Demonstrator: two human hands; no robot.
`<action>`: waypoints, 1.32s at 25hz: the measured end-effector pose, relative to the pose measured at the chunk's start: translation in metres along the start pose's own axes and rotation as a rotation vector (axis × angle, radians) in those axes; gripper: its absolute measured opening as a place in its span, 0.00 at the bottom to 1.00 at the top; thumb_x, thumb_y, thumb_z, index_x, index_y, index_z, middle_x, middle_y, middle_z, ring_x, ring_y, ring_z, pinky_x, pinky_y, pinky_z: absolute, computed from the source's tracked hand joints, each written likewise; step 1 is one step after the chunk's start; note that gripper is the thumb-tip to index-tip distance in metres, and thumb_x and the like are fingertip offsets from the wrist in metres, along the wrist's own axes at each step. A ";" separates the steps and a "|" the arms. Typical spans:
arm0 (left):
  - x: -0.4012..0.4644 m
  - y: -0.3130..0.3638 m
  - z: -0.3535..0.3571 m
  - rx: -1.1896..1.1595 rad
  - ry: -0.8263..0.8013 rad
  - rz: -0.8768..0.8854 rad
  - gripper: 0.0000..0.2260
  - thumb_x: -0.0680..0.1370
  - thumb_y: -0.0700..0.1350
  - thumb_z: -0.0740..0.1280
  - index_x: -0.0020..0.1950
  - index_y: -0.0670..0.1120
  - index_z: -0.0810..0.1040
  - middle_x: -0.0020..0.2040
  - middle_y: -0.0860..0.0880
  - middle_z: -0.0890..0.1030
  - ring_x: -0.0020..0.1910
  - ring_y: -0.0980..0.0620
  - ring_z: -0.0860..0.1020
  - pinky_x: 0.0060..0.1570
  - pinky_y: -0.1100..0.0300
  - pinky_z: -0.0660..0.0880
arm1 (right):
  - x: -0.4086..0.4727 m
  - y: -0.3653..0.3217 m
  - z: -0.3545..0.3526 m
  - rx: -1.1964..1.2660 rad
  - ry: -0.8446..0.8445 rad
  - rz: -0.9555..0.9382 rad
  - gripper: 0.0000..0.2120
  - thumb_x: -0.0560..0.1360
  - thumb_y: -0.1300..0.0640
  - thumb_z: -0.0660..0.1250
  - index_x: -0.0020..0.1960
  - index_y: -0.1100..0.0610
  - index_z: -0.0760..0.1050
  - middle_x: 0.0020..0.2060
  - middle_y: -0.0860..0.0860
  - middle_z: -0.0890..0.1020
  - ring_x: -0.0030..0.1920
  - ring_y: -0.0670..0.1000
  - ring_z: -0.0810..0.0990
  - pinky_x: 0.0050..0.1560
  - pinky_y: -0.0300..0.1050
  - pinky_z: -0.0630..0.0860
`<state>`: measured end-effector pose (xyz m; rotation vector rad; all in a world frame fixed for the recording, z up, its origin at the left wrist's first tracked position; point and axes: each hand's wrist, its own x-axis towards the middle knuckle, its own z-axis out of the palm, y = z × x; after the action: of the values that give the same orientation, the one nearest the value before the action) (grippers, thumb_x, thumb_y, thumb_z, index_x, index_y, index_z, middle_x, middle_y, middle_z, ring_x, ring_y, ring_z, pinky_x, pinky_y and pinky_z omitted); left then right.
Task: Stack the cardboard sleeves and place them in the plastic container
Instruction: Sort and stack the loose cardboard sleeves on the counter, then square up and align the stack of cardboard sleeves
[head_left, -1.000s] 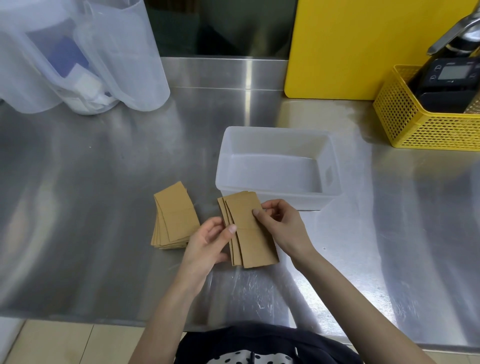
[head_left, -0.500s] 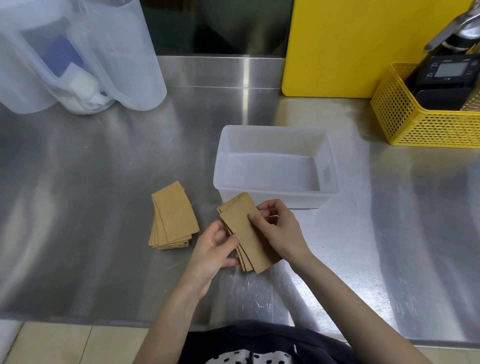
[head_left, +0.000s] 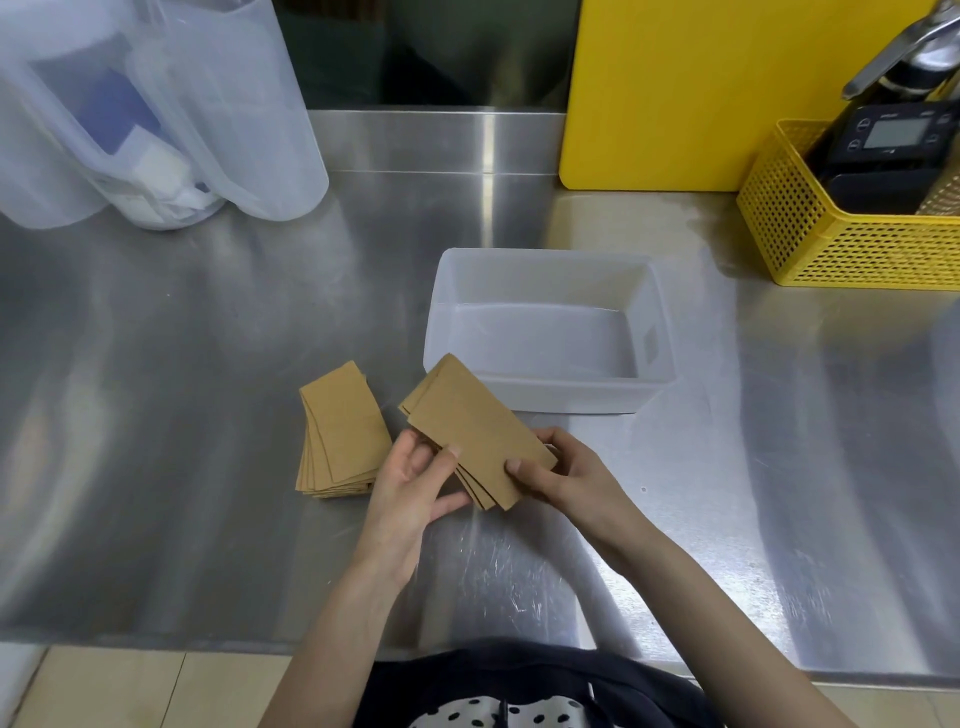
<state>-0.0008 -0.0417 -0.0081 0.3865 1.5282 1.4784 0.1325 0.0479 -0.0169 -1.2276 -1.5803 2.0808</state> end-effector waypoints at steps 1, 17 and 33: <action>0.000 0.000 -0.002 0.012 -0.018 0.002 0.14 0.75 0.39 0.62 0.53 0.58 0.73 0.49 0.57 0.82 0.51 0.57 0.80 0.46 0.54 0.80 | -0.001 0.000 -0.001 -0.022 0.003 -0.014 0.12 0.72 0.59 0.67 0.54 0.59 0.72 0.47 0.56 0.79 0.48 0.54 0.78 0.61 0.54 0.73; 0.023 -0.022 0.000 0.827 0.067 0.247 0.09 0.72 0.45 0.67 0.50 0.44 0.77 0.42 0.52 0.81 0.44 0.53 0.77 0.44 0.66 0.72 | -0.005 0.008 -0.038 -0.479 0.298 -0.237 0.11 0.70 0.64 0.66 0.47 0.50 0.72 0.44 0.46 0.79 0.46 0.46 0.78 0.48 0.33 0.76; 0.019 -0.039 0.009 0.811 0.040 0.236 0.19 0.73 0.43 0.66 0.63 0.47 0.70 0.35 0.51 0.77 0.34 0.56 0.75 0.33 0.75 0.69 | -0.008 0.041 -0.034 -0.584 0.297 -0.252 0.15 0.73 0.68 0.59 0.59 0.57 0.69 0.48 0.50 0.78 0.49 0.52 0.78 0.52 0.40 0.72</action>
<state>0.0115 -0.0304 -0.0490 1.0395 2.1320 0.9674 0.1737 0.0500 -0.0517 -1.3359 -2.1299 1.2506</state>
